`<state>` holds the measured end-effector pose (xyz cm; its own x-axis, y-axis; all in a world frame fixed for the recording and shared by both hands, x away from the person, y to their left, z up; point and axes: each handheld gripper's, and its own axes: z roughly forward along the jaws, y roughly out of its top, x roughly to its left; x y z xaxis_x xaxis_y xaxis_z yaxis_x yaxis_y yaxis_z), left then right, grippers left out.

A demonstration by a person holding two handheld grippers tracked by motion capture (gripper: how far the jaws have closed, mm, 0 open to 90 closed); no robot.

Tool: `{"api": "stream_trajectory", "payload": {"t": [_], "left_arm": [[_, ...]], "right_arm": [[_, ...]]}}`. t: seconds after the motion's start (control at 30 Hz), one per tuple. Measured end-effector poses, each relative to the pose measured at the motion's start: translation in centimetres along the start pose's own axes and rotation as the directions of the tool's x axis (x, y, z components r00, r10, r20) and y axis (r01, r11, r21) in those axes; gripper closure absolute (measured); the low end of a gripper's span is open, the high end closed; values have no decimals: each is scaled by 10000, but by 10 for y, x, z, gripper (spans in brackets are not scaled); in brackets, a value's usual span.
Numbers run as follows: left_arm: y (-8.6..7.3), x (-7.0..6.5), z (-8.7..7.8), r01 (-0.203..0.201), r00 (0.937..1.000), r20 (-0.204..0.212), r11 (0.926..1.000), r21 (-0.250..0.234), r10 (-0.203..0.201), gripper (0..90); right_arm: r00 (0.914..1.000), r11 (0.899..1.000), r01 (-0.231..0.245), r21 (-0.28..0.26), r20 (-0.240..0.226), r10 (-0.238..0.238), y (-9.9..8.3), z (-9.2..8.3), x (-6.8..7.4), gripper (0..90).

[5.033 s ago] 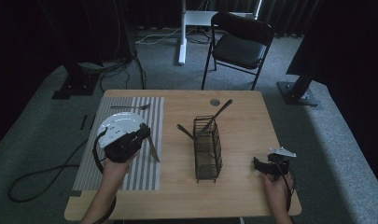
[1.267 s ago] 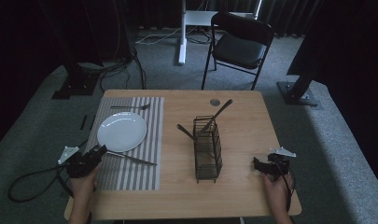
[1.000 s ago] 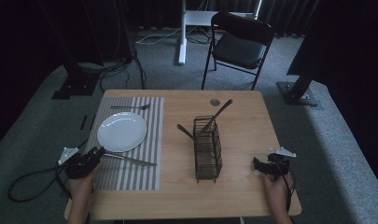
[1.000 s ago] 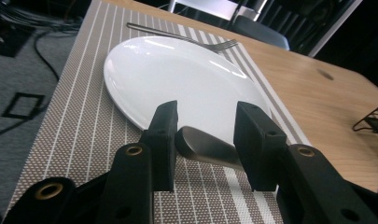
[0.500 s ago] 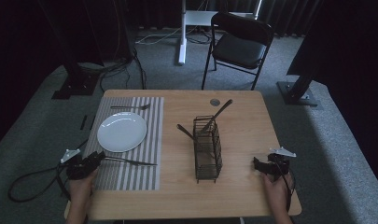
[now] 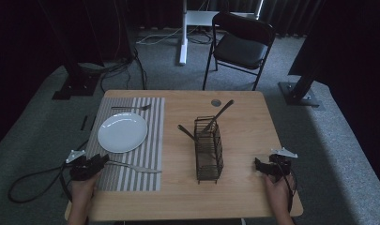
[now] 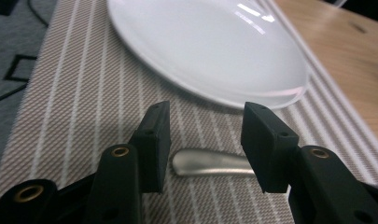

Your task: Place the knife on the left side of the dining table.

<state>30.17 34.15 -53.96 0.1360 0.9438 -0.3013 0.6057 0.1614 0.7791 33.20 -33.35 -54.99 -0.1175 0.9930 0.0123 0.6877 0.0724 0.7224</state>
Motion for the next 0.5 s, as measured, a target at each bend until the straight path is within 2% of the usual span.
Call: {"api": "stream_trajectory", "payload": {"t": [0.13, 0.23, 0.5], "left_arm": [[-7, -1, -3, -195, 9998, -84, 9996, 195, 197, 502], [-11, -5, -8, -508, 9986, -108, 9984, 248, 511, 483], [-18, -13, -21, -883, 9948, -494, 9960, 140, 889, 421]], "right_arm": [[10000, 10000, -1, 0, -1, 1, 0, 0, 0, 120], [10000, 10000, 1, 0, -1, -1, 0, 0, 0, 119], [10000, 10000, -1, 0, -1, 1, 0, 0, 0, 119]]}}
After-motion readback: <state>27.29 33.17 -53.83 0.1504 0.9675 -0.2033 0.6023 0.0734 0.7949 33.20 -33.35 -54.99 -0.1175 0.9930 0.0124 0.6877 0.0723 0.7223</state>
